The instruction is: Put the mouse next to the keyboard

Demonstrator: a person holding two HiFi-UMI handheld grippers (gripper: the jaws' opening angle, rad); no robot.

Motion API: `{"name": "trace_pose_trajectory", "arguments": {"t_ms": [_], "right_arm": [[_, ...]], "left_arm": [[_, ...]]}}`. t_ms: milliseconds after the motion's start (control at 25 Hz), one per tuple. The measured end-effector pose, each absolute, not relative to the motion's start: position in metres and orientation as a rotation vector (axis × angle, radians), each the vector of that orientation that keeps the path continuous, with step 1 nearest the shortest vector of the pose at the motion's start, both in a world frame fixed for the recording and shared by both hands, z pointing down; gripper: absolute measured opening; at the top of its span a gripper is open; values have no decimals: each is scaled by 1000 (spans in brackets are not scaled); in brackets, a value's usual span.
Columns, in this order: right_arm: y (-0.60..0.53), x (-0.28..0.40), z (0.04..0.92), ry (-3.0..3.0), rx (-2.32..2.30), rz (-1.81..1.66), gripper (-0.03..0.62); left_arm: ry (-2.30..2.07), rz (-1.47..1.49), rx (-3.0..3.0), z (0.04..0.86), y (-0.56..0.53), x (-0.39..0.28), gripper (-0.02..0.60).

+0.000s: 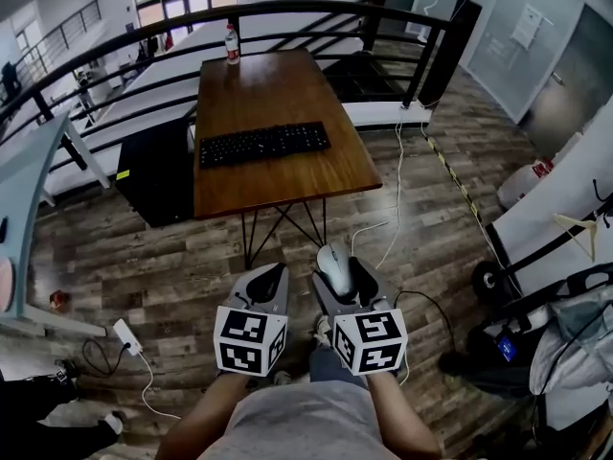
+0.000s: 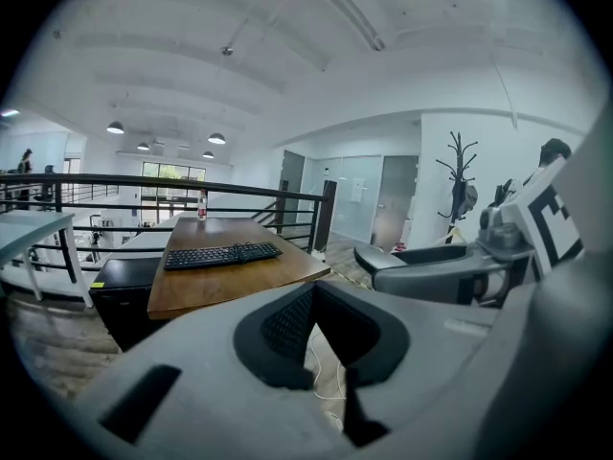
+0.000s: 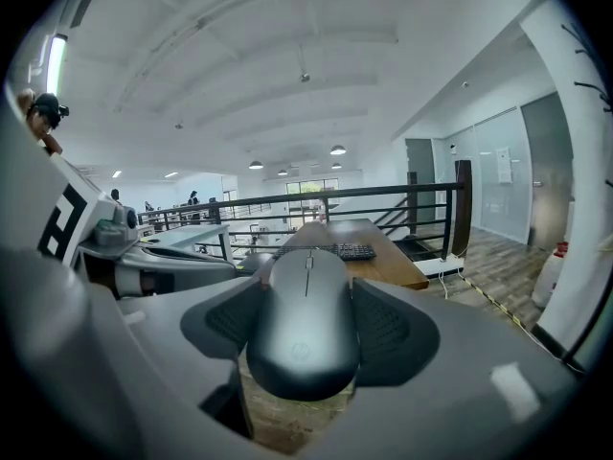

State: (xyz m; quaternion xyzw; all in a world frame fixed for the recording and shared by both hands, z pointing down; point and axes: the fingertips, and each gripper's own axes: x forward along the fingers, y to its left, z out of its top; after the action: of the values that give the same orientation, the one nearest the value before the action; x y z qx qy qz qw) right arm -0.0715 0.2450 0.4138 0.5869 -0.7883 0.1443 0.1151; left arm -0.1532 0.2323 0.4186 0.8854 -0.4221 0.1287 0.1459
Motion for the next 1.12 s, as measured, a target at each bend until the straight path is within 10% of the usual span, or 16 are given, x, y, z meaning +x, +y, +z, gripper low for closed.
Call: {"name": "trace_pose_trajectory", "arguments": {"t_ms": [1120], "right_arm": [[-14, 93, 436, -2356, 1546, 496, 304]], "left_arm": [[-1325, 447, 2420, 436, -25, 12, 0]]}}
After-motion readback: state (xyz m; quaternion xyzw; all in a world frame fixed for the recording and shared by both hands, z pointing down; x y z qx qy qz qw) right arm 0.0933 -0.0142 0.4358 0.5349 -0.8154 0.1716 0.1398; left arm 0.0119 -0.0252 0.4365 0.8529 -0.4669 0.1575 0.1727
